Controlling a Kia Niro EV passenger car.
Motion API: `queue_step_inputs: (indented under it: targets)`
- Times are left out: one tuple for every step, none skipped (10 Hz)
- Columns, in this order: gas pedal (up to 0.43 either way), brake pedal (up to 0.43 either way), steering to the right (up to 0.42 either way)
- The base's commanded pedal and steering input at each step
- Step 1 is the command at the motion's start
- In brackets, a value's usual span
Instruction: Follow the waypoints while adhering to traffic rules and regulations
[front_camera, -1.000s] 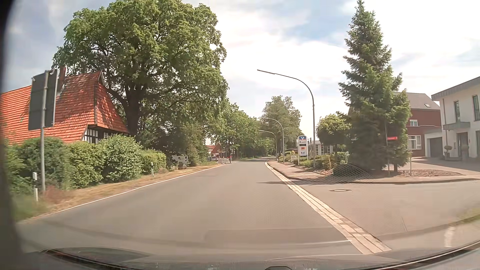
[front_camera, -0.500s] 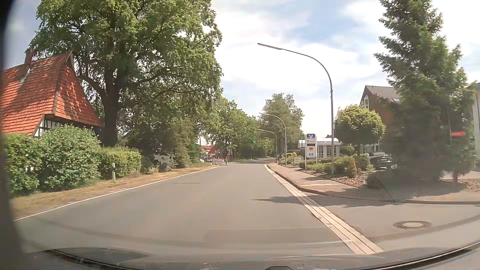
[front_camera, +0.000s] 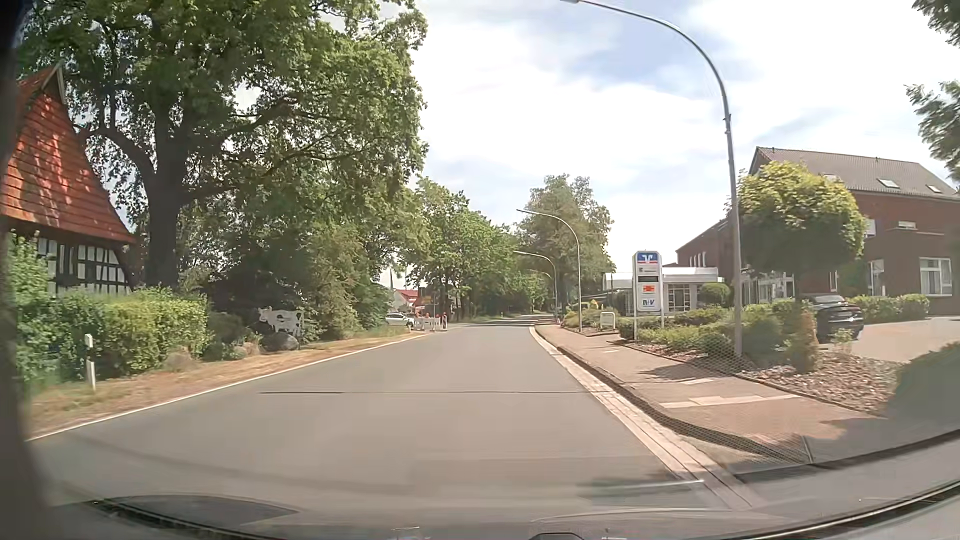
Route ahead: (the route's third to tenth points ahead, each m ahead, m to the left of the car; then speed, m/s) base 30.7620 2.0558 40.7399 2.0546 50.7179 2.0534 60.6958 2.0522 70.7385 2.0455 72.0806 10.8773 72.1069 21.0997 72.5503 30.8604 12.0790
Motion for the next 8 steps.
queue_step_inputs:
  targets:
    - [0.13,0.0,-0.002]
    - [0.13,0.0,-0.003]
    - [0.13,0.0,-0.003]
    - [0.13,0.0,-0.002]
    - [0.13,0.0,-0.002]
    - [0.13,0.0,-0.001]
    - [0.13,0.0,-0.001]
    - [0.13,0.0,-0.001]
